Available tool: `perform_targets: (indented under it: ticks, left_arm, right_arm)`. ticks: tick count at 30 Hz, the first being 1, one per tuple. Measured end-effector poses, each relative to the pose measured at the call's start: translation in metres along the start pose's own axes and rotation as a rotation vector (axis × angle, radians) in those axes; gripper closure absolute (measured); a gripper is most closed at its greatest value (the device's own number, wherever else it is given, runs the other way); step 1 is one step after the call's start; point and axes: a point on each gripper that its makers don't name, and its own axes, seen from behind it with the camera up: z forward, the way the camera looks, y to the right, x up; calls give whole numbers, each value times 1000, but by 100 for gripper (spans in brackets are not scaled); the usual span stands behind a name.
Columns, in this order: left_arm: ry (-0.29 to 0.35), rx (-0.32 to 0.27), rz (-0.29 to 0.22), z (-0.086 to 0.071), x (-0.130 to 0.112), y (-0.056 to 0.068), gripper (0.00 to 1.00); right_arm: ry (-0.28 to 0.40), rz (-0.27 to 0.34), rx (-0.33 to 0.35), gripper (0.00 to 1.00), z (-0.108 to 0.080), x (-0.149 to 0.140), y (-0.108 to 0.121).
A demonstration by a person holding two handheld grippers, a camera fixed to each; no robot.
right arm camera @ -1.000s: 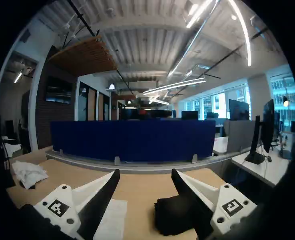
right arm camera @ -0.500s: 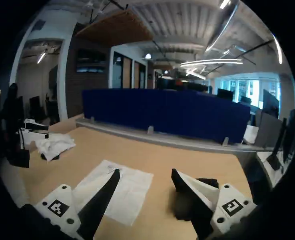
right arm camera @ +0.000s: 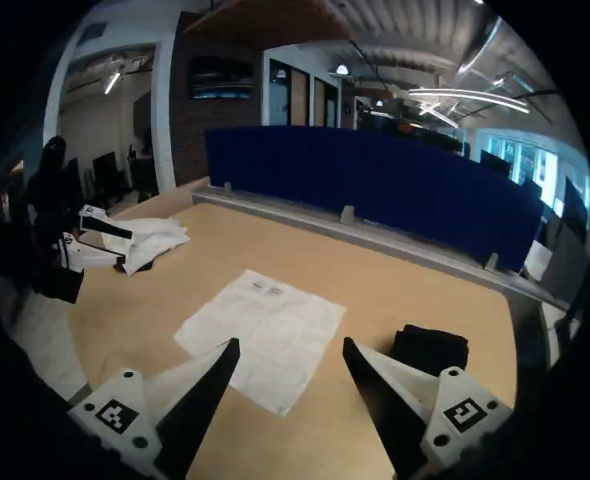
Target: Fold towel
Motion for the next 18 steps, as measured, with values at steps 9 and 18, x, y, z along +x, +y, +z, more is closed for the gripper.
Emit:
perform_targets:
  ticks: [9,18]
  left_arm:
    - [-11,-11,15,16,-18,8,6]
    - [-35,-26,43,35,-47,18,5]
  right_arm:
    - [-29,-6,3,0,20,-26,-1]
    - [-53,-20,10,0,41,-55,-5]
